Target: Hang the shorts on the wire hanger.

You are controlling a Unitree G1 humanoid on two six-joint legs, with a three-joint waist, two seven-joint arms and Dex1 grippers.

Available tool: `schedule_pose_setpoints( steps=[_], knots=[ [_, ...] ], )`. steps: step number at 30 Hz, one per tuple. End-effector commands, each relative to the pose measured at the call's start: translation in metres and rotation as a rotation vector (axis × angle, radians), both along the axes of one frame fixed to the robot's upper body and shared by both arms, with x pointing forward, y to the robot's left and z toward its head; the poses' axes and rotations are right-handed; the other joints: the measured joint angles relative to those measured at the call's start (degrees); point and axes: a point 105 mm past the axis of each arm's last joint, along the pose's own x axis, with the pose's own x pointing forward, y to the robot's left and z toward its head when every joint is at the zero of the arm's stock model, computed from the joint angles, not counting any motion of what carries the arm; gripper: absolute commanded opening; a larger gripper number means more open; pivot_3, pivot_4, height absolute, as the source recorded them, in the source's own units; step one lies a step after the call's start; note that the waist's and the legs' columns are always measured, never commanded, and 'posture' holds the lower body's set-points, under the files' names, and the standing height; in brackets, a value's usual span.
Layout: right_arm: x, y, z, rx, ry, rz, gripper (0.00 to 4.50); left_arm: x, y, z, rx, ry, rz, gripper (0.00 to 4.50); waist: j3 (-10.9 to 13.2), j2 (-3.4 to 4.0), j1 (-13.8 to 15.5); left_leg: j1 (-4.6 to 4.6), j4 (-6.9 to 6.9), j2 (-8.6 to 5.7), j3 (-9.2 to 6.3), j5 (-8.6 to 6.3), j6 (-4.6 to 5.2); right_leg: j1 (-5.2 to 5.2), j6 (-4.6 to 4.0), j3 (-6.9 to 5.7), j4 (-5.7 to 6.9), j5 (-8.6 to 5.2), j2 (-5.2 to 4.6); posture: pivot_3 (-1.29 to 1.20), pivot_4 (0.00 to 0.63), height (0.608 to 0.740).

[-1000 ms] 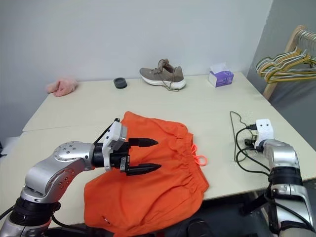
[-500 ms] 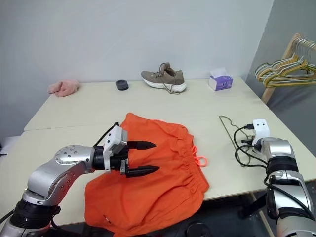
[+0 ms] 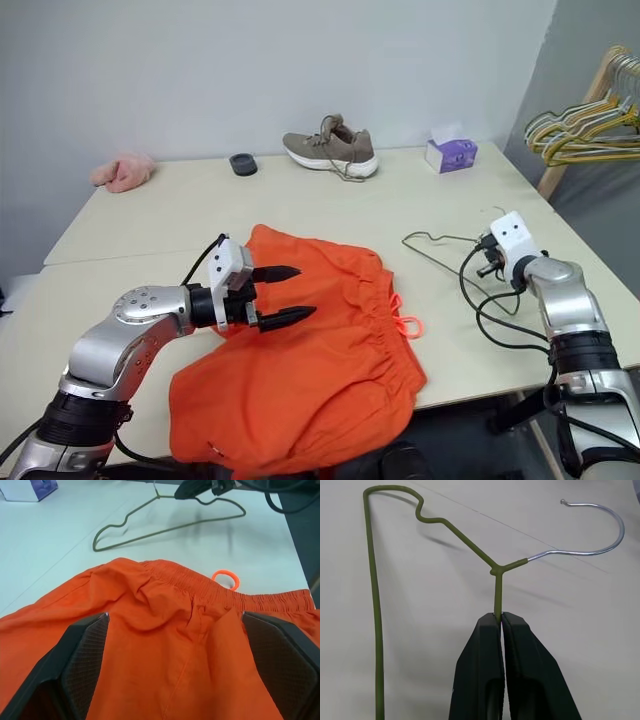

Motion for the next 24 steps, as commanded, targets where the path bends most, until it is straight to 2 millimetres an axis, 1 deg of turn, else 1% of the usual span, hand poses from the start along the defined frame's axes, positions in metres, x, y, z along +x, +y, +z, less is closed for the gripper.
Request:
schedule_pose_setpoints(
  steps=[1, 4, 8, 10, 12, 14, 15, 17, 19, 20, 23, 24],
  knots=[
    [0.0, 0.013, 0.033, -0.134, -0.174, 0.098, 0.06, 0.014, 0.004, 0.02, -0.036, -0.075, 0.058, 4.5, 0.03, 0.0, 0.05, 0.0, 0.01, -0.04, 0.02, -0.01, 0.02, 0.0, 0.0, 0.0, 0.01, 0.0, -0.04, -0.2, 0.04, 0.74],
    [-0.003, 0.02, 0.041, -0.188, -0.227, 0.141, 0.06, 0.02, 0.006, 0.025, -0.059, -0.077, 0.084, 4.5, 0.05, 0.02, 0.02, 0.02, 0.03, -0.06, 0.04, -0.01, 0.03, 0.0, 0.01, -0.01, 0.03, 0.0, -0.05, -0.21, 0.041, 0.74],
    [-0.007, 0.023, 0.038, -0.22, -0.226, 0.169, 0.06, 0.023, 0.005, 0.027, -0.057, -0.085, 0.09, 4.5, 0.05, 0.01, -0.12, 0.07, 0.06, -0.06, 0.06, -0.01, 0.03, 0.02, 0.02, -0.03, 0.08, 0.0, -0.04, -0.21, 0.042, 0.74],
    [-0.013, 0.021, 0.023, -0.205, -0.145, 0.172, 0.06, 0.015, -0.001, 0.025, -0.059, -0.056, 0.037, 4.5, 0.05, 0.01, -0.12, 0.06, 0.05, -0.05, 0.02, -0.01, 0.03, 0.02, 0.01, -0.02, 0.09, 0.0, -0.04, -0.21, 0.044, 0.74],
    [-0.019, 0.018, 0.009, -0.154, -0.059, 0.151, 0.06, 0.0, -0.007, 0.021, -0.053, -0.006, -0.05, 4.5, 0.05, 0.01, -0.12, 0.06, 0.05, -0.04, 0.0, -0.01, 0.03, 0.03, 0.01, -0.02, 0.09, 0.0, -0.03, -0.21, 0.044, 0.74],
    [-0.022, 0.011, 0.0, -0.121, -0.008, 0.104, 0.06, -0.013, -0.01, 0.016, -0.037, 0.038, -0.122, 4.5, 0.06, 0.02, -0.2, 0.05, 0.04, -0.04, 0.0, -0.01, 0.03, 0.03, 0.0, -0.01, 0.09, 0.0, -0.03, -0.21, 0.045, 0.74],
    [-0.023, 0.007, -0.004, -0.11, 0.016, 0.082, 0.06, -0.016, -0.01, 0.014, -0.031, 0.049, -0.14, 4.5, 0.08, 0.05, -0.28, 0.06, 0.04, -0.04, 0.03, -0.01, 0.03, 0.03, 0.0, 0.0, 0.08, 0.0, -0.03, -0.21, 0.045, 0.74],
    [-0.024, 0.002, -0.009, -0.093, 0.044, 0.05, 0.06, -0.018, -0.011, 0.013, -0.024, 0.05, -0.149, 4.5, 0.1, 0.07, -0.33, 0.07, 0.05, -0.04, 0.05, -0.01, 0.03, 0.02, 0.0, -0.01, 0.11, 0.0, -0.03, -0.21, 0.046, 0.74],
    [-0.027, -0.001, -0.018, -0.031, 0.108, 0.011, 0.06, -0.018, -0.012, 0.015, -0.031, 0.049, -0.158, 4.5, 0.12, 0.02, -0.39, 0.12, 0.1, -0.06, 0.06, -0.01, 0.03, 0.02, 0.0, -0.02, 0.26, -0.01, -0.04, -0.21, 0.046, 0.74],
    [-0.027, -0.001, -0.021, 0.034, 0.131, -0.02, 0.06, -0.018, -0.012, 0.015, -0.037, 0.047, -0.156, 4.5, 0.12, 0.02, -0.4, 0.15, 0.12, -0.06, 0.04, -0.01, 0.03, 0.03, 0.01, -0.02, 0.32, -0.01, -0.03, -0.21, 0.046, 0.74],
    [-0.032, 0.004, -0.028, 0.119, 0.188, 0.008, 0.06, -0.016, -0.012, 0.015, -0.036, 0.04, -0.149, 4.5, 0.14, 0.06, -0.48, 0.22, 0.15, -0.06, 0.05, 0.01, 0.03, 0.03, 0.02, -0.02, 0.43, -0.02, 0.03, -0.21, 0.046, 0.74],
    [-0.032, 0.003, -0.027, 0.108, 0.187, 0.005, 0.28, -0.015, -0.012, 0.014, -0.035, 0.038, -0.146, 4.5, 0.15, 0.07, -0.49, 0.22, 0.15, -0.06, 0.06, 0.01, 0.03, 0.03, 0.02, -0.03, 0.45, -0.03, 0.03, -0.21, 0.047, 0.74]
  ],
)
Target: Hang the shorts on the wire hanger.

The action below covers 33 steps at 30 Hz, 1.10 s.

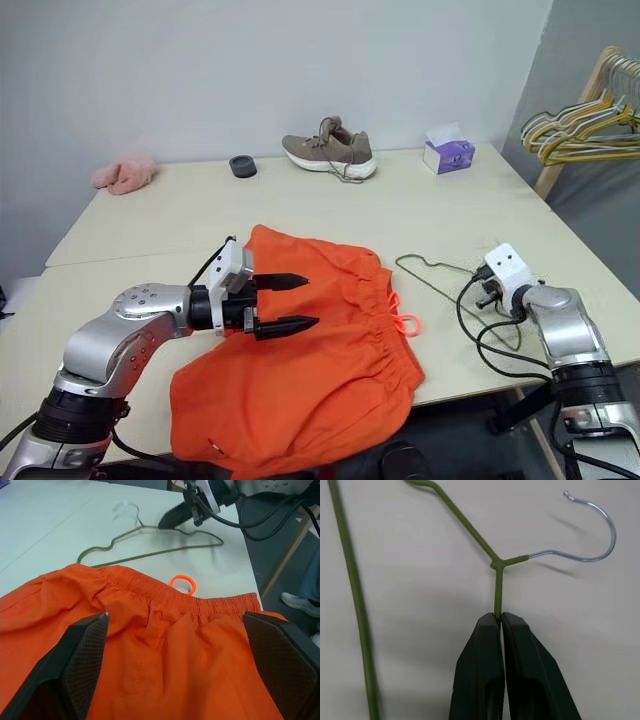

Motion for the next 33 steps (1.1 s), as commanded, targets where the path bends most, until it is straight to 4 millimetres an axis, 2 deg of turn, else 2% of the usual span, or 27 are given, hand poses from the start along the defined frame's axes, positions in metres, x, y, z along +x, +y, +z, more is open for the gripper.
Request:
schedule_pose_setpoints(
  steps=[1, 3, 7, 10, 18, 21, 24, 27, 29, 30, 33],
  knots=[
    [0.004, -0.002, 0.019, 0.023, -0.047, 0.005, 0.54, 0.0, -0.004, 0.009, -0.008, -0.052, -0.017, 4.5, 0.01, 0.01, -0.01, 0.01, 0.0, 0.0, 0.01, 0.0, 0.0, 0.0, 0.0, 0.01, 0.01, 0.0, 0.0, -0.21, 0.047, 0.74],
    [0.004, -0.003, 0.021, 0.01, -0.053, 0.011, 1.04, 0.001, -0.004, 0.009, -0.007, -0.055, -0.014, 4.5, 0.01, 0.02, -0.04, 0.0, 0.0, 0.0, 0.03, 0.0, 0.0, -0.02, 0.02, 0.02, 0.0, -0.01, 0.01, -0.21, 0.047, 0.74],
    [0.004, -0.005, 0.024, 0.024, -0.054, -0.016, 2.42, 0.001, -0.004, 0.008, 0.0, -0.062, -0.01, 4.5, 0.01, 0.01, -0.04, -0.02, -0.01, 0.01, 0.06, 0.0, 0.0, -0.05, 0.01, 0.02, -0.02, -0.01, 0.01, -0.21, 0.047, 0.74],
    [0.005, -0.007, 0.02, 0.038, -0.013, -0.039, 3.49, 0.001, -0.004, 0.006, 0.004, -0.064, -0.013, 4.5, 0.01, 0.01, -0.06, -0.02, -0.01, 0.01, 0.05, 0.0, 0.0, -0.05, 0.02, 0.03, -0.02, -0.01, 0.01, -0.21, 0.048, 0.74],
    [0.008, -0.018, -0.005, 0.111, 0.238, -0.069, 3.49, 0.003, -0.005, 0.005, 0.015, -0.071, -0.022, 4.5, 0.03, -0.01, -0.24, 0.06, 0.03, -0.01, 0.13, 0.0, 0.01, 0.01, 0.0, 0.06, -0.02, 0.01, 0.01, -0.21, 0.051, 0.74],
    [0.001, -0.022, -0.02, 0.125, 0.349, -0.078, 2.92, 0.002, -0.005, 0.004, 0.017, -0.075, -0.023, 4.5, -0.01, -0.07, -0.22, 0.09, 0.02, 0.01, 0.09, 0.0, 0.01, 0.06, -0.02, 0.02, -0.04, 0.01, 0.01, -0.2, 0.05, 0.74],
    [-0.002, -0.026, -0.03, 0.1, 0.39, -0.077, 1.91, 0.002, -0.005, 0.004, 0.017, -0.076, -0.023, 4.5, -0.16, -0.3, -0.11, 0.12, 0.0, 0.05, -0.03, 0.0, 0.0, 0.15, -0.02, 0.0, -0.09, 0.01, 0.02, -0.2, 0.05, 0.74],
    [-0.014, -0.025, -0.054, 0.101, 0.461, -0.115, 0.91, -0.001, -0.004, 0.003, 0.016, -0.074, -0.014, 4.5, -0.41, -0.69, -0.08, 0.18, 0.0, 0.08, -0.1, -0.01, 0.0, 0.25, -0.02, -0.02, -0.11, 0.01, 0.02, -0.19, 0.049, 0.74],
    [-0.014, -0.024, -0.059, 0.081, 0.449, -0.121, 0.2, -0.002, -0.003, 0.002, 0.017, -0.072, -0.011, 4.5, -0.64, -1.05, -0.05, 0.3, 0.0, 0.11, -0.13, -0.01, -0.01, 0.37, -0.02, -0.04, -0.11, 0.0, 0.03, -0.18, 0.05, 0.74],
    [-0.013, -0.023, -0.06, 0.075, 0.434, -0.125, 0.03, -0.003, -0.003, 0.002, 0.017, -0.071, -0.01, 4.5, -0.79, -1.27, -0.04, 0.34, 0.0, 0.11, -0.14, -0.01, -0.01, 0.41, -0.03, -0.05, -0.11, 0.0, 0.03, -0.18, 0.05, 0.74],
    [0.005, -0.015, -0.047, 0.102, 0.322, -0.147, 0.03, -0.001, -0.002, 0.002, 0.016, -0.07, 0.0, 4.5, -0.95, -1.57, -0.05, 0.77, -0.01, 0.12, -0.15, -0.02, -0.03, 0.82, -0.09, -0.04, -0.17, -0.09, 0.01, -0.19, 0.051, 0.74]
  ],
)
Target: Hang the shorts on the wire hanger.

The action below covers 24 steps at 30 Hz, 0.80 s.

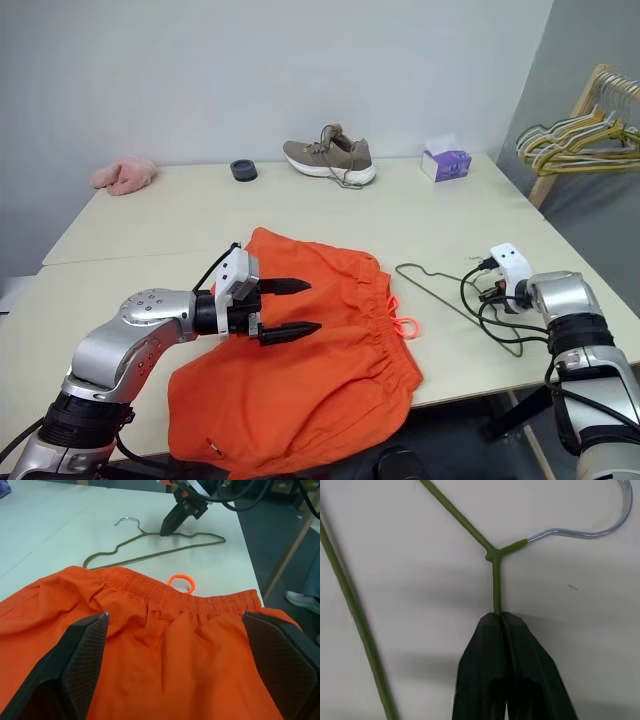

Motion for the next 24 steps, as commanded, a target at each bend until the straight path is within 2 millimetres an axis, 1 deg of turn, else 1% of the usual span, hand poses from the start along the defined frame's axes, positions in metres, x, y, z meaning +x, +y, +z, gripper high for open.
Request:
schedule_pose_setpoints(
  steps=[1, 3, 4, 5, 6, 7, 8, 10, 11, 13, 15, 17, 19, 21, 24],
  knots=[
    [-0.002, 0.001, -0.017, -0.007, 0.002, -0.067, 0.03, 0.002, 0.0, 0.014, -0.008, -0.063, 0.0, 4.5, -0.03, -0.04, -0.04, 0.16, 0.0, 0.01, -0.01, 0.0, 0.0, 0.13, -0.03, 0.0, -0.11, -0.08, -0.01, -0.19, 0.051, 0.74],
    [0.014, 0.003, 0.005, -0.049, -0.128, -0.04, 0.03, 0.005, 0.003, 0.014, -0.011, -0.069, 0.021, 4.5, 0.01, -0.01, -0.13, 0.28, 0.0, 0.05, -0.03, 0.0, 0.01, 0.39, -0.11, 0.05, -0.55, 0.01, -0.01, -0.19, 0.051, 0.74],
    [0.022, 0.007, 0.019, -0.035, -0.188, -0.038, 0.03, 0.009, 0.005, 0.016, -0.015, -0.077, 0.044, 4.5, 0.1, 0.12, -0.23, 0.27, 0.02, 0.0, 0.04, 0.01, 0.02, 0.42, -0.11, 0.07, -0.58, 0.03, -0.03, -0.19, 0.051, 0.74],
    [0.026, 0.01, 0.028, -0.023, -0.225, -0.04, 0.03, 0.012, 0.006, 0.016, -0.018, -0.082, 0.06, 4.5, 0.26, 0.36, -0.31, 0.26, 0.04, -0.06, 0.16, 0.05, 0.08, 0.43, -0.09, 0.13, -0.64, 0.11, -0.15, -0.19, 0.051, 0.74],
    [0.034, 0.013, 0.049, -0.051, -0.316, -0.003, 0.03, 0.019, 0.01, 0.018, -0.02, -0.102, 0.099, 4.5, 0.49, 0.7, -0.32, 0.23, 0.03, -0.15, 0.24, 0.1, 0.17, 0.39, -0.02, 0.17, -0.66, 0.17, -0.35, -0.19, 0.051, 0.74],
    [0.038, 0.015, 0.062, -0.073, -0.376, 0.024, 0.03, 0.024, 0.012, 0.02, -0.021, -0.116, 0.126, 4.5, 0.72, 0.98, -0.32, 0.21, 0.03, -0.19, 0.32, 0.14, 0.24, 0.34, 0.07, 0.18, -0.65, 0.22, -0.45, -0.2, 0.049, 0.74],
    [0.04, 0.019, 0.076, -0.084, -0.434, 0.053, 0.03, 0.03, 0.015, 0.022, -0.024, -0.13, 0.154, 4.5, 0.89, 1.23, -0.3, 0.14, 0.03, -0.23, 0.34, 0.16, 0.28, 0.27, 0.4, 0.2, -0.62, 0.4, -0.45, -0.2, 0.049, 0.74],
    [0.042, 0.028, 0.104, -0.15, -0.567, 0.146, 0.03, 0.043, 0.022, 0.027, -0.033, -0.16, 0.216, 4.5, 1.08, 1.55, -0.12, -0.13, 0.0, -0.23, 0.37, 0.21, 0.34, -0.08, 0.48, 0.21, -0.49, 0.43, -0.21, -0.2, 0.049, 0.74],
    [0.04, 0.035, 0.12, -0.204, -0.649, 0.219, 0.03, 0.05, 0.027, 0.032, -0.042, -0.171, 0.249, 4.5, 1.03, 1.67, -0.04, -0.31, -0.01, -0.2, 0.35, 0.21, 0.34, -0.24, 0.48, 0.22, -0.48, 0.43, -0.13, -0.2, 0.045, 0.74],
    [0.033, 0.051, 0.139, -0.291, -0.767, 0.35, 0.03, 0.061, 0.034, 0.04, -0.062, -0.185, 0.295, 4.5, 1.03, 1.68, 0.07, -0.93, -0.01, -0.19, 0.29, 0.22, 0.33, -0.85, 0.5, 0.16, -0.34, 0.45, -0.1, -0.2, 0.045, 0.74],
    [0.025, 0.065, 0.145, -0.343, -0.829, 0.456, 0.03, 0.066, 0.038, 0.045, -0.072, -0.183, 0.308, 4.5, 1.02, 1.67, 0.11, -1.12, -0.06, -0.12, 0.22, 0.14, 0.22, -1.02, 0.42, 0.1, -0.35, 0.5, -0.11, -0.21, 0.042, 0.74],
    [0.013, 0.087, 0.15, -0.416, -0.911, 0.617, 0.03, 0.071, 0.041, 0.05, -0.094, -0.154, 0.313, 4.5, 1.02, 1.66, 0.09, -1.17, -0.09, -0.12, 0.17, 0.06, 0.13, -1.03, 0.59, 0.07, -0.43, 0.39, -0.11, -0.21, 0.042, 0.74],
    [0.002, 0.108, 0.155, -0.479, -0.989, 0.753, 0.03, 0.071, 0.042, 0.053, -0.095, -0.118, 0.288, 4.5, 1.02, 1.67, -0.02, -1.41, -0.08, -0.13, 0.16, 0.02, 0.11, -1.26, 0.64, 0.06, -0.46, 0.36, -0.14, -0.22, 0.04, 0.74],
    [-0.005, 0.124, 0.158, -0.529, -1.048, 0.858, 0.03, 0.066, 0.039, 0.051, -0.081, -0.068, 0.227, 4.5, 1.02, 1.69, -0.27, -1.87, 0.01, -0.18, 0.21, 0.03, 0.12, -1.8, 0.63, 0.07, -0.3, 0.37, -0.21, -0.22, 0.04, 0.74],
    [-0.012, 0.144, 0.161, -0.581, -1.112, 0.973, 0.03, 0.056, 0.035, 0.047, -0.054, 0.012, 0.144, 4.5, 1.02, 1.69, -0.4, -1.88, 0.02, -0.21, 0.18, 0.03, 0.12, -1.84, 0.63, 0.02, -0.23, 0.37, -0.46, -0.23, 0.038, 0.74]
  ],
)
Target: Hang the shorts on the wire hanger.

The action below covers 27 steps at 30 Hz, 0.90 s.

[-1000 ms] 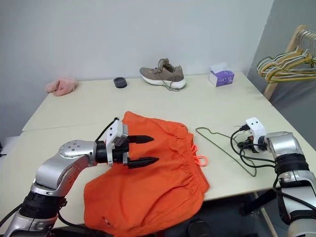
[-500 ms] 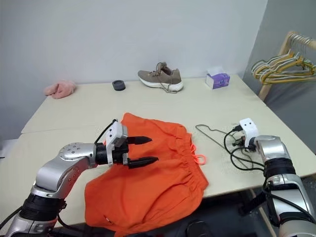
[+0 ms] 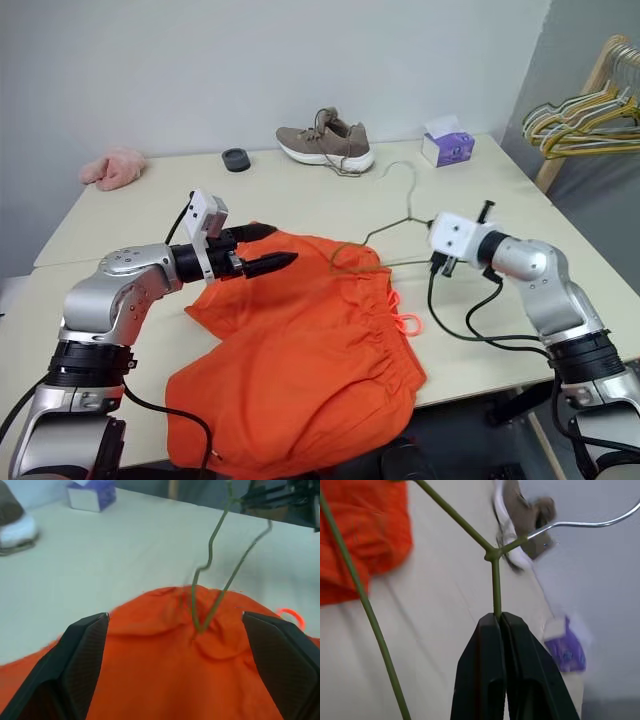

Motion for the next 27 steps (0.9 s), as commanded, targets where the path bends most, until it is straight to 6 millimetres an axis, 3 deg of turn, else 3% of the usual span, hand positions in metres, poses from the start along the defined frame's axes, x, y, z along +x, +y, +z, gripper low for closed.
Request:
schedule_pose_setpoints(
  steps=[1, 8, 20, 23, 27],
  knots=[
    [-0.009, 0.02, 0.025, -0.074, -0.148, 0.114, 0.03, -0.01, -0.006, 0.007, 0.012, 0.036, -0.103, 4.5, 0.0, 0.0, -0.06, 0.02, 0.02, -0.01, -0.01, 0.0, 0.0, 0.0, 0.0, -0.02, 0.09, 0.0, -0.01, -0.23, 0.038, 0.74],
    [-0.02, 0.049, 0.045, -0.082, -0.238, 0.232, 0.03, -0.022, -0.01, -0.014, 0.107, 0.118, -0.186, 4.5, 0.02, -0.03, -0.1, 0.33, 0.16, -0.1, -0.03, 0.17, 0.01, 0.07, -0.09, -0.02, 0.72, -0.04, 0.19, -0.24, 0.038, 0.74],
    [-0.034, 0.072, 0.056, -0.027, -0.243, 0.305, 0.03, -0.025, -0.018, -0.036, 0.183, 0.122, -0.22, 4.5, 0.01, -0.04, -0.37, 0.43, 0.14, -0.07, -0.04, 0.19, 0.0, 0.14, -0.11, 0.02, 0.73, -0.03, 0.23, -0.24, 0.043, 0.74],
    [-0.036, 0.075, 0.056, -0.015, -0.236, 0.308, 0.0, -0.027, -0.021, -0.039, 0.187, 0.122, -0.235, 3.85, 0.01, -0.04, -0.45, 0.43, 0.16, -0.07, -0.04, 0.19, 0.0, 0.14, -0.12, 0.02, 0.75, -0.03, 0.22, -0.24, 0.045, 0.74],
    [-0.038, 0.079, 0.056, -0.004, -0.229, 0.315, 0.0, -0.028, -0.023, -0.041, 0.185, 0.113, -0.242, 2.64, 0.01, -0.04, -0.75, 0.43, 0.16, -0.07, -0.05, 0.19, 0.0, 0.14, -0.12, 0.01, 0.75, -0.03, 0.22, -0.24, 0.047, 0.74]
  ],
)
